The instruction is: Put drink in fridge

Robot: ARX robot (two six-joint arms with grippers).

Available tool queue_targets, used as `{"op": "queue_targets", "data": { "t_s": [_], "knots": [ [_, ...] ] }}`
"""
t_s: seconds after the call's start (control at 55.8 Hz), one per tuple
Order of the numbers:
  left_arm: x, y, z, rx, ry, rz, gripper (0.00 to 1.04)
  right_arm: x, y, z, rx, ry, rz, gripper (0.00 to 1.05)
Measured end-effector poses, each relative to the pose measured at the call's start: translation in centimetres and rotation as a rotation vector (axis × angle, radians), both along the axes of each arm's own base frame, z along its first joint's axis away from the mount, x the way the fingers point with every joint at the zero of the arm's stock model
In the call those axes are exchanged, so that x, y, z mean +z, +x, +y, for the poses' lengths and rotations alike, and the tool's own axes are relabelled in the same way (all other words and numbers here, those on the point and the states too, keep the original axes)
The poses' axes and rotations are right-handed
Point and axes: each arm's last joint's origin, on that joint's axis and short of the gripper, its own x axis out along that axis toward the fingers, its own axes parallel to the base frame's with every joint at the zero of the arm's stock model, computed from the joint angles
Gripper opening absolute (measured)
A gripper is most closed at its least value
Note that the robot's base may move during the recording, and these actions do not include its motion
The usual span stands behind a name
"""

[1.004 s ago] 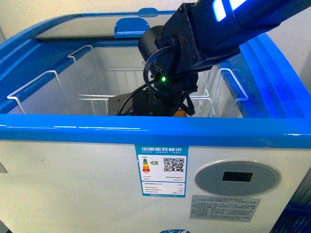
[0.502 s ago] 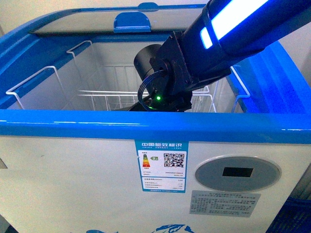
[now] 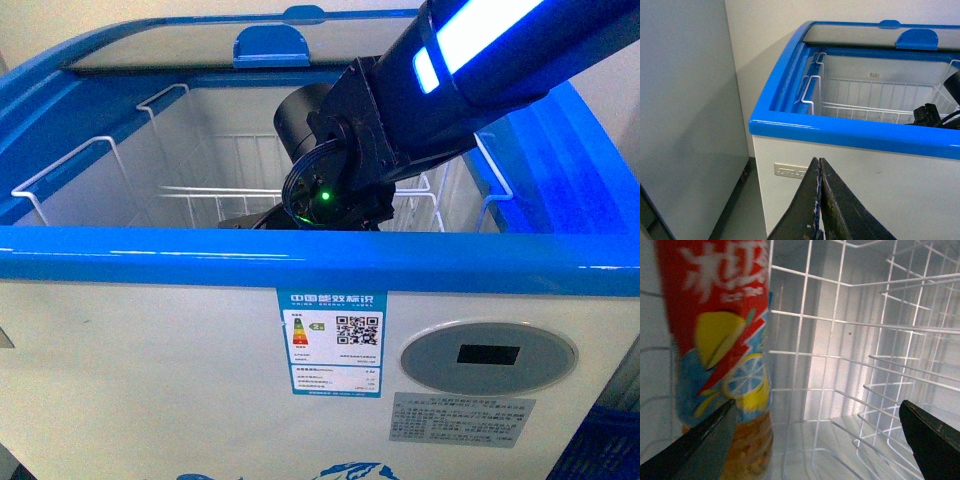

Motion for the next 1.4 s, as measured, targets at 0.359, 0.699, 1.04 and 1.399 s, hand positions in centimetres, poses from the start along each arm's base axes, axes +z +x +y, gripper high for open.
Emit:
{"op": "queue_targets", "data": {
  "t_s": [0.359,0.699,1.04,1.399],
  "knots": [
    [0.0,0.0,0.0,0.0,0.0,0.0,0.03,5.7,-0.2,-1.0,-0.009,0.067,-0.009,0.97],
    [0.0,0.0,0.0,0.0,0.0,0.0,0.03,22.1,-2.0,-7.5,-0.089,0.307,-0.236,0.97],
    [0.0,0.0,0.0,0.0,0.0,0.0,0.03,30.9,-11.3,-20.2,-0.738,0.681,-0.55,0.97],
    [0.0,0.0,0.0,0.0,0.0,0.0,0.03,26.6,-28.1,-23.7,-0.935,1.252,-0.527,0.77]
  ]
}}
